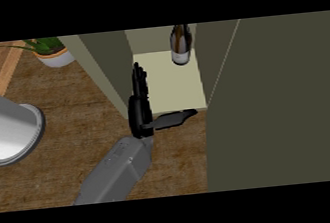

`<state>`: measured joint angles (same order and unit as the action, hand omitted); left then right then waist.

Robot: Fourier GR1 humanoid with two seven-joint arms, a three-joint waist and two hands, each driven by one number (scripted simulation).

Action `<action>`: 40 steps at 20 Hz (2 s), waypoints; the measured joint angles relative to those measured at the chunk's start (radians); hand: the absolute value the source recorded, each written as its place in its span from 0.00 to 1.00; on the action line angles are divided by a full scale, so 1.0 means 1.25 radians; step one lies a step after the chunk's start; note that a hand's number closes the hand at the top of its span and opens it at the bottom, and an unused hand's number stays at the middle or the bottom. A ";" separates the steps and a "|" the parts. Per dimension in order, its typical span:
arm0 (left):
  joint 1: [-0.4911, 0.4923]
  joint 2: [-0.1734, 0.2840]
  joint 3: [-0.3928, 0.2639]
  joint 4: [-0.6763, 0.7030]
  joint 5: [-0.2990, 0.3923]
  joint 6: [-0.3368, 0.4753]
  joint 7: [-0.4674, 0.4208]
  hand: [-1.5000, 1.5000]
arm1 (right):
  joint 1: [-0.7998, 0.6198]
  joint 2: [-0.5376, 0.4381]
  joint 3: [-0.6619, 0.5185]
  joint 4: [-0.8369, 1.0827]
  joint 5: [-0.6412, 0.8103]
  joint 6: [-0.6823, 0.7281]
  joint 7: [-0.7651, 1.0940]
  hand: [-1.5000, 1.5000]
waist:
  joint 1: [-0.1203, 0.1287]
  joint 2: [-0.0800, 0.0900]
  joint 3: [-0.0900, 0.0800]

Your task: Pick up the wine, place it into the cabinet and close the cabinet

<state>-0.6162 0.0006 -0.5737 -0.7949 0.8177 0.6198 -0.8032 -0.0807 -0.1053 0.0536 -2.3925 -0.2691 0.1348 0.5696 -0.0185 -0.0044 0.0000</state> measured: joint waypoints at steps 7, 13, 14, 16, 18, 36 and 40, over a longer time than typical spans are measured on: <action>0.122 0.001 -0.111 -0.225 -0.054 0.128 0.037 0.00 | -0.002 -0.016 -0.034 -0.004 0.002 -0.003 0.003 0.00 | 0.012 -0.001 0.000; 0.235 0.025 -0.171 -0.423 -0.116 0.193 0.081 0.00 | -0.012 -0.021 -0.040 -0.005 0.003 -0.006 0.012 0.00 | 0.016 -0.001 0.000; 0.254 0.031 -0.178 -0.453 -0.128 0.205 0.087 0.00 | -0.012 -0.017 -0.037 -0.005 0.004 -0.010 0.010 0.00 | 0.016 0.000 0.000; 0.290 0.042 -0.192 -0.499 -0.150 0.229 0.100 0.00 | 0.006 -0.019 -0.036 -0.008 0.004 0.000 0.003 0.00 | 0.015 0.000 0.000; 0.314 0.056 -0.202 -0.551 -0.173 0.253 0.118 0.00 | 0.006 -0.017 -0.031 -0.008 0.005 -0.004 0.007 0.00 | 0.015 0.000 0.000; 0.563 0.301 -0.279 -0.922 -0.261 0.209 0.155 0.00 | 0.053 -0.034 0.006 -0.001 -0.016 0.097 0.012 1.00 | 0.014 0.001 0.000; 0.617 0.370 -0.257 -0.984 -0.249 0.168 0.146 0.00 | 0.071 -0.040 0.012 -0.002 -0.023 0.129 0.003 1.00 | 0.015 0.001 0.000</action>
<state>0.1553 0.4627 -0.8952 -2.0254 0.5060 0.8297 -0.6207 0.0082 -0.1558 0.0683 -2.3949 -0.2980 0.2955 0.5739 -0.0003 -0.0034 0.0001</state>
